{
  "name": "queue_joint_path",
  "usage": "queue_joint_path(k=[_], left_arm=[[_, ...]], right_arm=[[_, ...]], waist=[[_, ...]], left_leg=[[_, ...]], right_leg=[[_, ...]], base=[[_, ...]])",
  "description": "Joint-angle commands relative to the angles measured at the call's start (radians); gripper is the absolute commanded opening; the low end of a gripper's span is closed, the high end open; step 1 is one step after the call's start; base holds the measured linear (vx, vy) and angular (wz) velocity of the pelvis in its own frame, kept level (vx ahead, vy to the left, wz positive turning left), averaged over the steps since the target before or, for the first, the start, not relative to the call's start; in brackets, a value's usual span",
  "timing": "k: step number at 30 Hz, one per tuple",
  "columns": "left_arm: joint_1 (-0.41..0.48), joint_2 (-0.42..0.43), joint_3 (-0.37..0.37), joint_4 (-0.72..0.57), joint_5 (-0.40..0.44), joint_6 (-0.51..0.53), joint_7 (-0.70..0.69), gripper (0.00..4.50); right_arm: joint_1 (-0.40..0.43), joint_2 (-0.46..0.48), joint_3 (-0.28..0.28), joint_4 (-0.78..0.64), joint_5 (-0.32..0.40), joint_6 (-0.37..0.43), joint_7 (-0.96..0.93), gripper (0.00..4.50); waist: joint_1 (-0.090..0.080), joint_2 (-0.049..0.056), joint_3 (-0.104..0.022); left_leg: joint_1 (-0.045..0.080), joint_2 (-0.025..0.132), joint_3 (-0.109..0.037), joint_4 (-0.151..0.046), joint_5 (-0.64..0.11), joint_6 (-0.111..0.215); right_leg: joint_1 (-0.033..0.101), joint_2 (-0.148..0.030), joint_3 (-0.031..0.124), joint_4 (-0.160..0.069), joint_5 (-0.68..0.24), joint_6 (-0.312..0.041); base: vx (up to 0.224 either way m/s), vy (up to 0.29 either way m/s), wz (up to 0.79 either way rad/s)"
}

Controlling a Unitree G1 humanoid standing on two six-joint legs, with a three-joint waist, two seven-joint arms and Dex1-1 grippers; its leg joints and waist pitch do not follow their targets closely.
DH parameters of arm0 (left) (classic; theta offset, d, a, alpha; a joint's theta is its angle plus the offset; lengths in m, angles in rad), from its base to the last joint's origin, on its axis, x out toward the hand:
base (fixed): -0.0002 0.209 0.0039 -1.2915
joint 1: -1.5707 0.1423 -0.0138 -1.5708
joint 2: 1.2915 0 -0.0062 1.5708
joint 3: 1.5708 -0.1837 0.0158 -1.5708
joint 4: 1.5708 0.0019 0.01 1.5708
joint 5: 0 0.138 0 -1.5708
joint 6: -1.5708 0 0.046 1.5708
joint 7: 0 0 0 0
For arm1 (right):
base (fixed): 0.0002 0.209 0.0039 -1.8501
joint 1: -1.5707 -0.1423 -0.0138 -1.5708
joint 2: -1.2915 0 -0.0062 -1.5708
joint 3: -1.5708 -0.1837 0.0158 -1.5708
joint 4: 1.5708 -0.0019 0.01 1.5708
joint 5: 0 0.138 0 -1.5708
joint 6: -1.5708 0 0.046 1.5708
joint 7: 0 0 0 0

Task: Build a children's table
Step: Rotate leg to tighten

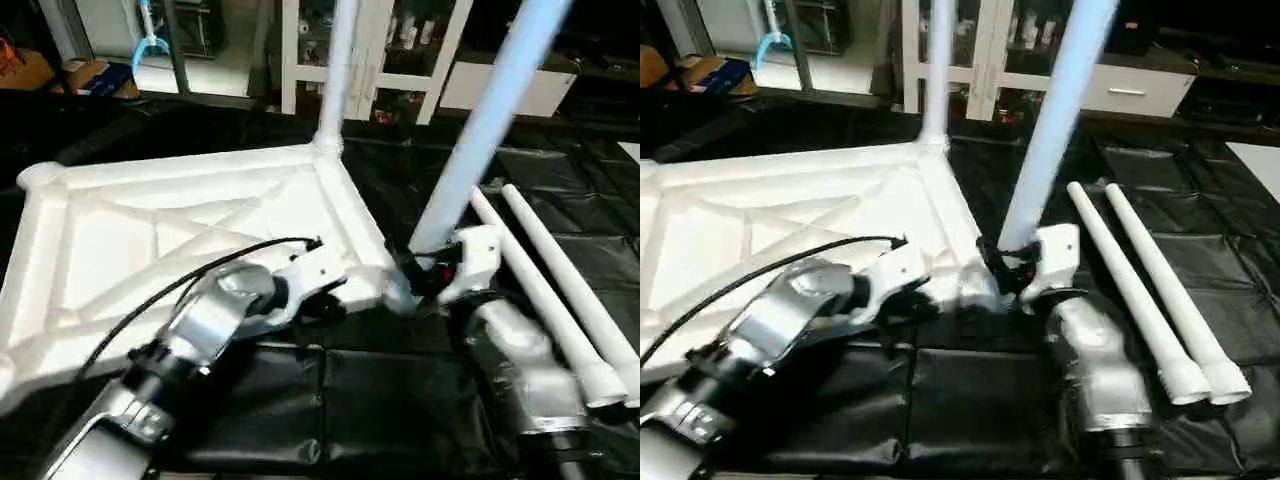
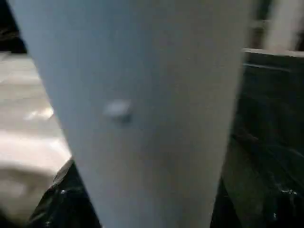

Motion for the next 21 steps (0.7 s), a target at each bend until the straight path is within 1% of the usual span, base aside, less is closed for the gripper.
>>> queue_joint_path(k=[1,2,3,4,7,9,10,12,13,14,16,21], left_arm=[[0.030,0.026,-0.036,-0.028,-0.028,0.003,-0.072,0.00],[0.035,0.035,-0.042,-0.037,-0.034,-0.003,-0.091,0.00],[0.036,0.041,-0.046,-0.041,-0.034,-0.005,-0.098,0.00],[0.036,0.045,-0.049,-0.043,-0.033,-0.007,-0.102,0.00],[0.037,0.053,-0.049,-0.046,-0.036,-0.008,-0.105,0.00],[0.038,0.054,-0.046,-0.046,-0.037,-0.009,-0.107,0.00],[0.040,0.056,-0.043,-0.048,-0.037,-0.008,-0.109,0.00],[0.043,0.059,-0.042,-0.055,-0.038,-0.005,-0.113,0.00],[0.045,0.061,-0.042,-0.060,-0.040,-0.004,-0.115,0.00],[0.046,0.064,-0.042,-0.063,-0.042,-0.002,-0.116,0.00],[0.047,0.069,-0.046,-0.068,-0.048,0.002,-0.120,0.00],[0.047,0.074,-0.050,-0.071,-0.051,0.007,-0.128,0.00]], right_arm=[[0.018,-0.100,-0.007,-0.008,0.027,0.024,0.160,3.46],[0.028,-0.150,0.010,-0.005,0.029,0.027,0.244,3.46],[0.032,-0.174,0.016,-0.002,0.029,0.028,0.282,3.46],[0.033,-0.190,0.020,0.001,0.029,0.028,0.306,3.46],[0.029,-0.221,0.008,0.014,0.065,0.061,0.368,3.46],[0.028,-0.234,0.007,0.018,0.079,0.067,0.396,3.46],[0.028,-0.243,0.010,0.020,0.088,0.073,0.421,3.21],[0.026,-0.242,0.013,0.021,0.093,0.079,0.431,3.21],[0.025,-0.240,0.016,0.022,0.095,0.080,0.434,3.10],[0.024,-0.240,0.018,0.025,0.098,0.080,0.440,2.95],[0.016,-0.234,0.021,0.039,0.104,0.080,0.458,2.79],[0.015,-0.226,0.019,0.047,0.092,0.071,0.448,2.36]], waist=[[0.004,0.004,-0.059],[0.009,0.002,-0.057],[0.009,0.002,-0.056],[0.014,0.000,-0.055],[0.015,-0.002,-0.056],[0.016,-0.002,-0.057],[0.017,-0.002,-0.058],[0.020,-0.002,-0.060],[0.022,-0.012,-0.059],[0.023,-0.010,-0.060],[0.022,-0.009,-0.060],[0.022,-0.008,-0.058]], left_leg=[[0.018,0.047,-0.019,-0.065,-0.107,0.071],[0.019,0.049,-0.017,-0.065,-0.118,0.074],[0.018,0.049,-0.018,-0.066,-0.124,0.073],[0.017,0.049,-0.018,-0.066,-0.129,0.073],[0.018,0.048,-0.019,-0.066,-0.136,0.068],[0.018,0.048,-0.019,-0.065,-0.133,0.064],[0.019,0.048,-0.019,-0.064,-0.126,0.066],[0.019,0.048,-0.019,-0.063,-0.114,0.070],[0.015,0.048,-0.019,-0.062,-0.094,0.079],[0.016,0.048,-0.019,-0.061,-0.082,0.086],[0.017,0.047,-0.018,-0.060,-0.085,0.092],[0.018,0.047,-0.019,-0.062,-0.097,0.084]], right_leg=[[0.044,-0.066,0.035,-0.057,0.018,-0.260],[0.042,-0.067,0.036,-0.060,-0.001,-0.261],[0.041,-0.068,0.036,-0.060,-0.014,-0.260],[0.041,-0.068,0.036,-0.063,-0.041,-0.256],[0.040,-0.069,0.035,-0.065,-0.075,-0.254],[0.039,-0.069,0.035,-0.065,-0.085,-0.253],[0.039,-0.069,0.034,-0.064,-0.077,-0.256],[0.039,-0.068,0.034,-0.061,-0.060,-0.259],[0.041,-0.069,0.034,-0.057,-0.043,-0.259],[0.041,-0.070,0.034,-0.056,-0.032,-0.260],[0.040,-0.069,0.033,-0.056,-0.030,-0.265],[0.038,-0.069,0.033,-0.059,-0.058,-0.261]], base=[[0.000,0.000,0.00],[0.000,0.000,0.00],[0.000,0.000,0.00],[0.000,0.000,0.00],[0.000,0.000,0.00],[0.000,0.000,0.00],[0.000,0.000,0.00],[0.000,0.000,0.00],[0.000,0.000,0.00],[0.000,0.000,0.00],[0.000,0.000,0.00],[0.000,0.000,0.00]])
